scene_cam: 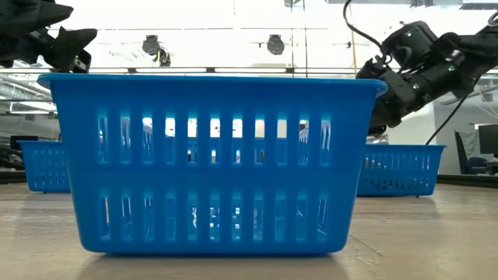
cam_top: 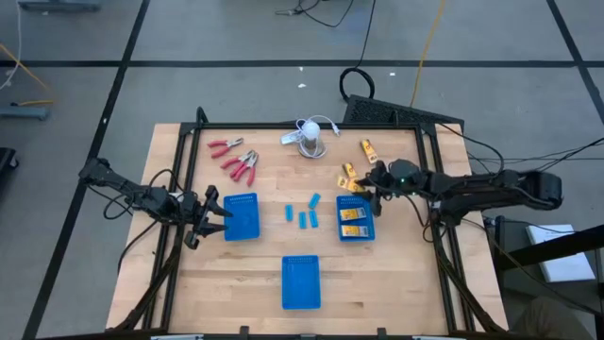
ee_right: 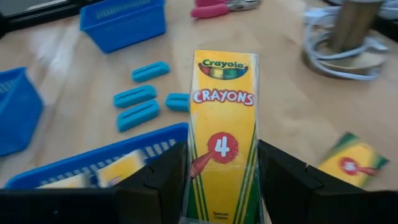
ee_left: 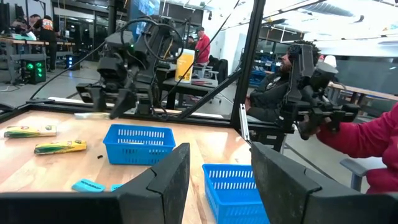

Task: Pick & Place School Supplies
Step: Put the yellow crayon box into the top right blue bin

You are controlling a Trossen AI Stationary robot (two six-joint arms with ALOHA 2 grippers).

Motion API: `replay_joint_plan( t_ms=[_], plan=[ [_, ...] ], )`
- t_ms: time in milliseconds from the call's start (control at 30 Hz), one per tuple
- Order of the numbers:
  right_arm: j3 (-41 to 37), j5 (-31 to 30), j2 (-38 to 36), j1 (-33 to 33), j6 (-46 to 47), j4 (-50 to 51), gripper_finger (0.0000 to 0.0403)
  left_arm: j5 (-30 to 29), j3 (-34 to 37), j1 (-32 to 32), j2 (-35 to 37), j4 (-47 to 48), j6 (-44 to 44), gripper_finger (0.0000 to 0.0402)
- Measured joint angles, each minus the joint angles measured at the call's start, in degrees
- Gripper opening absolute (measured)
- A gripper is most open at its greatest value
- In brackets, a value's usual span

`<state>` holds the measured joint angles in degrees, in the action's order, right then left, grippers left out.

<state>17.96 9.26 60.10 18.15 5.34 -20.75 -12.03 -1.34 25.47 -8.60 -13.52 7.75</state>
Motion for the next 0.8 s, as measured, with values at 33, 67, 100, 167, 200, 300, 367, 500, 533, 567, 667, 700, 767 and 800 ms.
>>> replay_joint_plan(
  t_ms=[33, 67, 100, 167, 200, 300, 367, 500, 533, 567, 667, 700, 767, 800],
  plan=[
    [0.0, 0.0, 0.0, -0.9, 0.0, 0.0, 0.0167, 0.0, 0.0, 0.0, 0.0, 0.0, 0.0, 0.0173],
    [0.0, 0.0, 0.0, -1.8, 0.0, 0.0, 0.0167, 0.0, 0.0, 0.0, 0.0, 0.0, 0.0, 0.0173],
    [0.0, 0.0, 0.0, -2.6, 0.0, 0.0, 0.0167, 0.0, 0.0, 0.0, 0.0, 0.0, 0.0, 0.0173],
    [0.0, 0.0, 0.0, -4.0, 0.0, 0.0, 0.0167, 0.0, 0.0, 0.0, 0.0, 0.0, 0.0, 0.0173],
    [0.0, 0.0, 0.0, -4.8, 0.0, 0.0, 0.0167, 0.0, 0.0, 0.0, 0.0, 0.0, 0.0, 0.0173],
    [0.0, 0.0, 0.0, -6.7, 0.0, 0.0, 0.0167, 0.0, 0.0, 0.0, 0.0, 0.0, 0.0, 0.0173],
    [0.0, 0.0, 0.0, -7.8, 0.0, 0.0, 0.0167, 0.0, 0.0, 0.0, 0.0, 0.0, 0.0, 0.0173],
    [0.0, 0.0, 0.0, -9.8, 0.9, 0.1, 0.0167, 0.0, 0.0, 0.0, 0.0, 0.0, 0.0, 0.0173],
    [0.0, 0.0, 0.0, -10.2, 0.9, 0.3, 0.0167, 0.0, 0.0, 0.0, 0.0, 0.0, 0.0, 0.0173],
    [0.0, 0.0, 0.0, -10.6, 0.9, 0.7, 0.0167, 0.0, 0.0, 0.0, 0.0, 0.0, 0.0, 0.0173],
    [0.0, -0.2, 0.0, -10.9, 0.9, 2.5, 0.0167, 0.0, 0.0, 0.0, 0.0, 0.0, 0.0, 0.0173],
    [0.0, -0.3, 0.0, -10.8, 1.0, 3.2, 0.0167, 0.0, 0.0, 0.0, 0.0, 0.0, 0.0, 0.0173],
    [0.0, -0.3, 0.0, -10.8, 1.0, 4.4, 0.0167, 0.0, 0.0, 0.0, 0.0, 0.0, 0.0, 0.0173],
    [0.0, -0.3, 0.0, -10.8, 1.0, 4.7, 0.0167, 0.0, 0.0, 0.0, 0.0, 0.0, 0.0, 0.0173]
  ],
)
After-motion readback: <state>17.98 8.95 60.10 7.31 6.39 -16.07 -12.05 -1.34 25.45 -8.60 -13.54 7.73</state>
